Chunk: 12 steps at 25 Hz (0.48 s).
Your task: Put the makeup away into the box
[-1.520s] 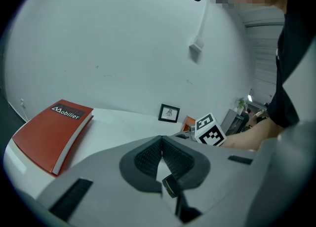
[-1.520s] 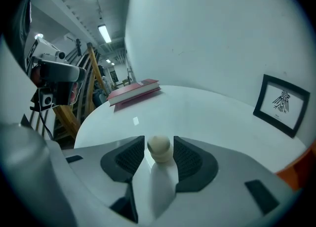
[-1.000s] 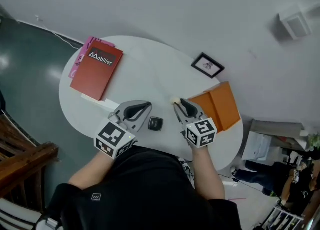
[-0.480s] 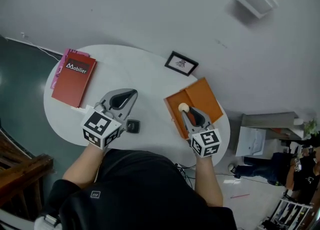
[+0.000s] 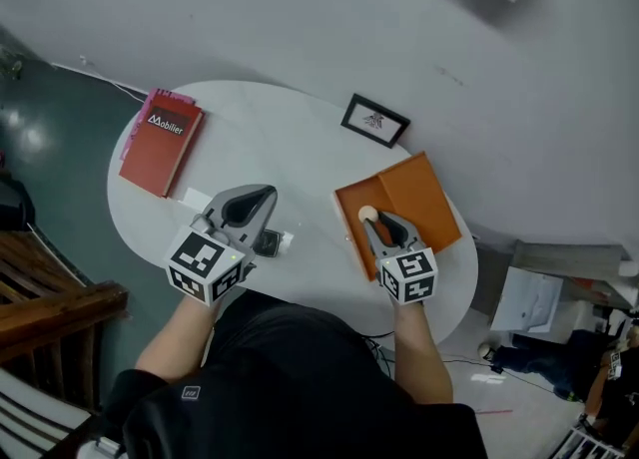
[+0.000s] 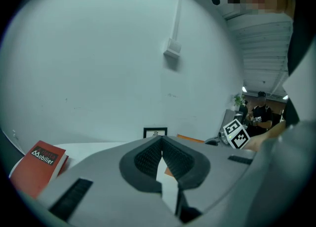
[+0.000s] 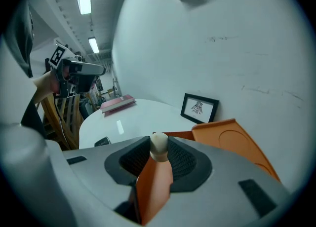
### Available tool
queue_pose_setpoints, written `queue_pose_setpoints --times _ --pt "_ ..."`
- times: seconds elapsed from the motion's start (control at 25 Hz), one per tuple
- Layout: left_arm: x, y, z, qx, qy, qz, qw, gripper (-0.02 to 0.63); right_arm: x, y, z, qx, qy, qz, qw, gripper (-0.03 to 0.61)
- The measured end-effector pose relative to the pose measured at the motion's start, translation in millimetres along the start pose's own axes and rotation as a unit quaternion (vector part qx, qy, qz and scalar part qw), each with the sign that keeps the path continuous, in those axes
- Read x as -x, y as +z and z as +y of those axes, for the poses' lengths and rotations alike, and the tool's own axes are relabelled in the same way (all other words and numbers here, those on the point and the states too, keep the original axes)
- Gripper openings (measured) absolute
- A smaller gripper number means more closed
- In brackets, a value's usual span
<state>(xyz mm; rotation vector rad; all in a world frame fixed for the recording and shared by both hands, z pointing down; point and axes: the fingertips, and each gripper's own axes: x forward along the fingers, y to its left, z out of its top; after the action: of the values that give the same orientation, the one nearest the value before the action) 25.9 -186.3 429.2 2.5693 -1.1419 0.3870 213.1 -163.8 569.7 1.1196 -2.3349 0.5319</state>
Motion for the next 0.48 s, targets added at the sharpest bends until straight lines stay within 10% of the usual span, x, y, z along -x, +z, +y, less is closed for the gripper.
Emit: queue_pose_setpoints --times 0.48 --pt "33 -32 -12 0.032 0.075 0.018 0.9965 0.012 -51 -11 3 0.009 0.038 0.023 0.999 0.152"
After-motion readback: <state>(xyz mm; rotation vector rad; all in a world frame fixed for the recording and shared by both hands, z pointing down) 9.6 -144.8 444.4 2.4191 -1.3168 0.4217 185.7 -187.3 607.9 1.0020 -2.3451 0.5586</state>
